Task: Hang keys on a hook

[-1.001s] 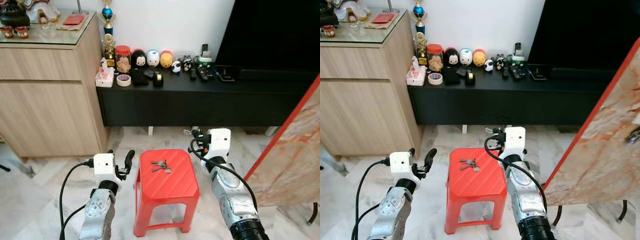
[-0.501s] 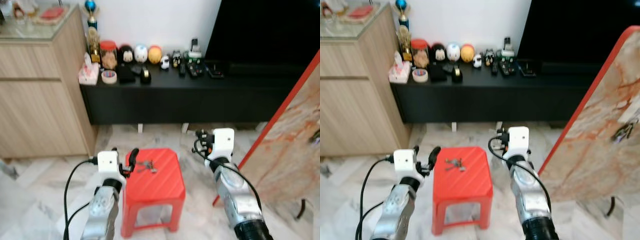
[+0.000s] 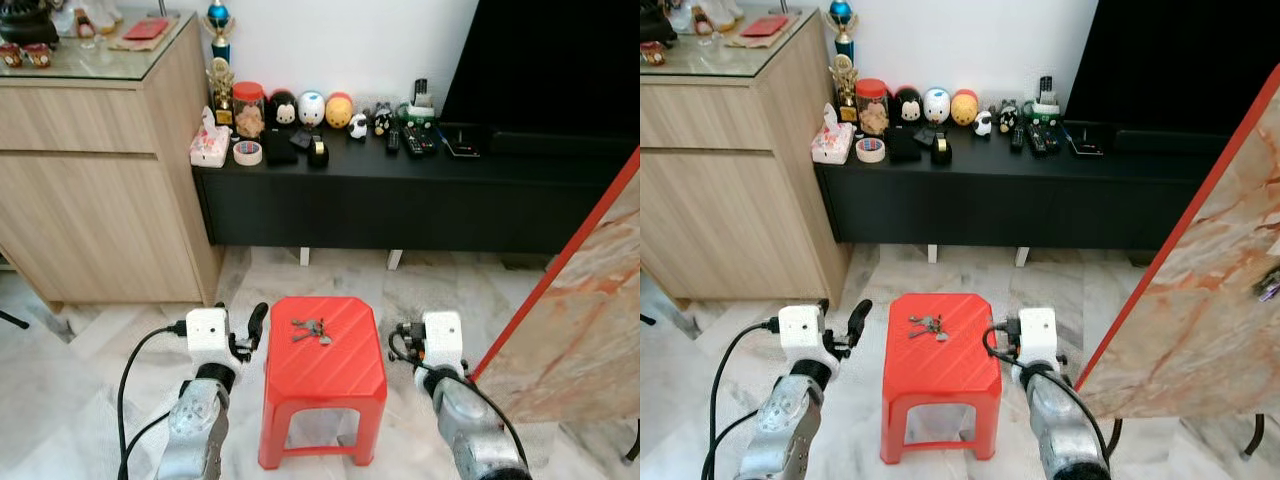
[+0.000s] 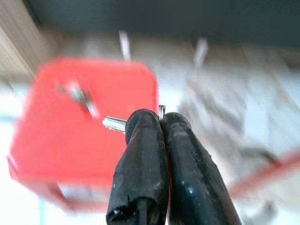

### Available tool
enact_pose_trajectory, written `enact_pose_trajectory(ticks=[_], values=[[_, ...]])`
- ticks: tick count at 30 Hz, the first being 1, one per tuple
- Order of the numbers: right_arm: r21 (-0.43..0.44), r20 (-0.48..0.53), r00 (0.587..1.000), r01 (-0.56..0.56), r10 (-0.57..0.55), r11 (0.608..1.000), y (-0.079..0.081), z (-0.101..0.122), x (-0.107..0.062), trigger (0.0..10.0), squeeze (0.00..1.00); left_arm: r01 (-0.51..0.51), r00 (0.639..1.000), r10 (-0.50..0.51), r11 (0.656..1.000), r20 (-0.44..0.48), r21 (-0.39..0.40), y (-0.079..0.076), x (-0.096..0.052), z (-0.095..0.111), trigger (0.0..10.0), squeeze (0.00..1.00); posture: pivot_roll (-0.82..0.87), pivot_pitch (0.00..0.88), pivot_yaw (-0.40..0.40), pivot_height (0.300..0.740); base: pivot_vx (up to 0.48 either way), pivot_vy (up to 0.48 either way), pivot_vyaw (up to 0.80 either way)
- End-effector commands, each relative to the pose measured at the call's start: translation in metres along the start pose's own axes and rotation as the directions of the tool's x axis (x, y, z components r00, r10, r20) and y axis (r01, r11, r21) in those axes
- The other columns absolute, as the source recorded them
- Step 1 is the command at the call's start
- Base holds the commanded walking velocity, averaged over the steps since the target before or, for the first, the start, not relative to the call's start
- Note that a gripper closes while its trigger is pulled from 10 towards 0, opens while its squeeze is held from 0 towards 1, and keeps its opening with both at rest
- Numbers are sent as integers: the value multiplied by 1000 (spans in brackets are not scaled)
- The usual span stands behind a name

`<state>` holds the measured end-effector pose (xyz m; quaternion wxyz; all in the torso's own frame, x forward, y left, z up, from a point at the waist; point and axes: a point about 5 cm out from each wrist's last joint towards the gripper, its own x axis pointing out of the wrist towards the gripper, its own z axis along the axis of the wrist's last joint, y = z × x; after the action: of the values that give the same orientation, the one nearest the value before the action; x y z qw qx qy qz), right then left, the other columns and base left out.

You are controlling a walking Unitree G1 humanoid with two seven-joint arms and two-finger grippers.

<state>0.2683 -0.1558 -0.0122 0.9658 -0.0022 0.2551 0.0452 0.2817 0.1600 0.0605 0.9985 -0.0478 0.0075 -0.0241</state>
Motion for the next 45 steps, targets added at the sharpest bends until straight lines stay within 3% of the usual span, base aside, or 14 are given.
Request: enact_pose_trajectory(ticks=[1, 7, 12, 27, 33, 36, 38, 40, 42, 45], values=[[3, -78, 996, 45, -44, 999, -7, -25, -6, 10000, 0, -2, 1000, 2, 1000, -12, 0, 1, 0, -2, 10000, 0, 26, 34, -120, 737, 0, 0, 0], [113, -212, 970, 144, -118, 983, -14, -61, -18, 10000, 0, -9, 1000, 9, 1000, -18, 7, 5, -1, -4, 10000, 0, 28, 32, -116, 737, 0, 0, 0], [135, -330, 928, 227, -172, 964, -19, -88, -31, 10000, 0, -8, 1000, 8, 1000, -21, 11, 5, -1, -4, 10000, 0, 32, 28, -114, 737, 0, 0, 0], [104, -448, 879, 235, -165, 966, -15, -115, -46, 10000, 0, -5, 999, 6, 1000, -41, 31, 7, -2, -7, 10000, 0, 40, 0, -113, 737, 0, 0, 0], [91, -480, 863, 227, -157, 970, -12, -124, -52, 10000, 0, -67, 964, 94, 991, -247, 119, 40, -25, -49, 10000, 0, 49, 0, -106, 737, 0, 0, 0], [84, -485, 861, 217, -150, 973, -10, -127, -54, 10000, 0, -154, 919, 198, 976, -341, 151, 69, -48, -69, 10000, 0, 31, 0, -98, 737, 0, 0, 0], [83, -489, 859, 220, -152, 972, -14, -129, -57, 10000, 0, -160, 895, 218, 972, -390, 174, 77, -58, -77, 10000, 0, 45, 0, -96, 737, 0, 0, 0], [79, -492, 858, 216, -150, 973, -16, -131, -59, 10000, 0, -186, 835, 268, 959, -481, 212, 91, -80, -93, 10000, 0, 43, 0, -94, 737, 0, 0, 0], [78, -493, 857, 217, -151, 973, -17, -132, -60, 10000, 0, -204, 796, 298, 952, -527, 229, 99, -93, -100, 10000, 0, 43, 0, -94, 737, 0, 0, 0], [78, -494, 856, 217, -152, 973, -18, -132, -60, 10000, 0, -204, 770, 314, 946, -555, 252, 105, -102, -105, 10000, 0, 43, 0, -93, 737, 0, 0, 0]])
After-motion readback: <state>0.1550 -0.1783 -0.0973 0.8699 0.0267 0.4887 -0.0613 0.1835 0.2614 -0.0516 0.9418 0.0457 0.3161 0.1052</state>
